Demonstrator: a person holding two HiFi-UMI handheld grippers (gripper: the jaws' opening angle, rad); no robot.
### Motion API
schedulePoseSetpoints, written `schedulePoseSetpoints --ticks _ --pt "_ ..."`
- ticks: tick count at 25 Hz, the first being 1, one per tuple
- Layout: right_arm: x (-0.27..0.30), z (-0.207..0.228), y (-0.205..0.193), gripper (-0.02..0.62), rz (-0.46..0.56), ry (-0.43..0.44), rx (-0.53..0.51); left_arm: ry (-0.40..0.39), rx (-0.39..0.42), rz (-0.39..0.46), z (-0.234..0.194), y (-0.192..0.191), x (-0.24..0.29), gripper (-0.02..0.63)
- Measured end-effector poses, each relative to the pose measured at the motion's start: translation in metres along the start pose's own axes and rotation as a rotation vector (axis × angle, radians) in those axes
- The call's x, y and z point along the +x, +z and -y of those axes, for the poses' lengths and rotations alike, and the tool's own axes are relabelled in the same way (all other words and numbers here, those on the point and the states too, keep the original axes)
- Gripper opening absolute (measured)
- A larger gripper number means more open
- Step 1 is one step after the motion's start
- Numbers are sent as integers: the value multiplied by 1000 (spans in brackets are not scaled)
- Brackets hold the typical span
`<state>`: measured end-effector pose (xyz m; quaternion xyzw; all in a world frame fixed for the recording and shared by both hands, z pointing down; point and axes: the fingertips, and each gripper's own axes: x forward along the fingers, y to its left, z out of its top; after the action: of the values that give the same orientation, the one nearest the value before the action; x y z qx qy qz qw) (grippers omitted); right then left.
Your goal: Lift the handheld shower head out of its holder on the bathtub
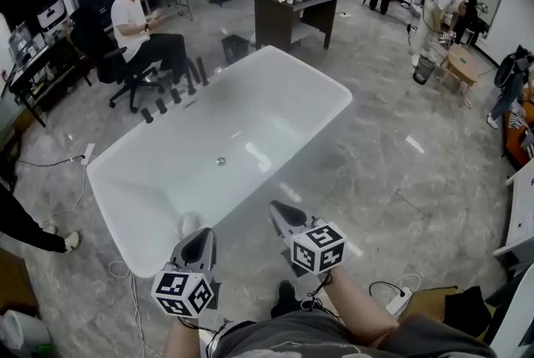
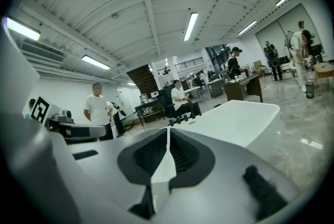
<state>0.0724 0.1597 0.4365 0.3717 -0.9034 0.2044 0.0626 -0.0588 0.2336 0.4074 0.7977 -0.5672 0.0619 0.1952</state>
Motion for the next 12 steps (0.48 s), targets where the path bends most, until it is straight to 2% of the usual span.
schedulePoseSetpoints --ticks 5,12 --pt "13 26 9 32 -32 75 -71 50 -13 25 7 8 34 17" --pt "30 63 15 32 -44 60 -48 62 -1 15 9 15 65 17"
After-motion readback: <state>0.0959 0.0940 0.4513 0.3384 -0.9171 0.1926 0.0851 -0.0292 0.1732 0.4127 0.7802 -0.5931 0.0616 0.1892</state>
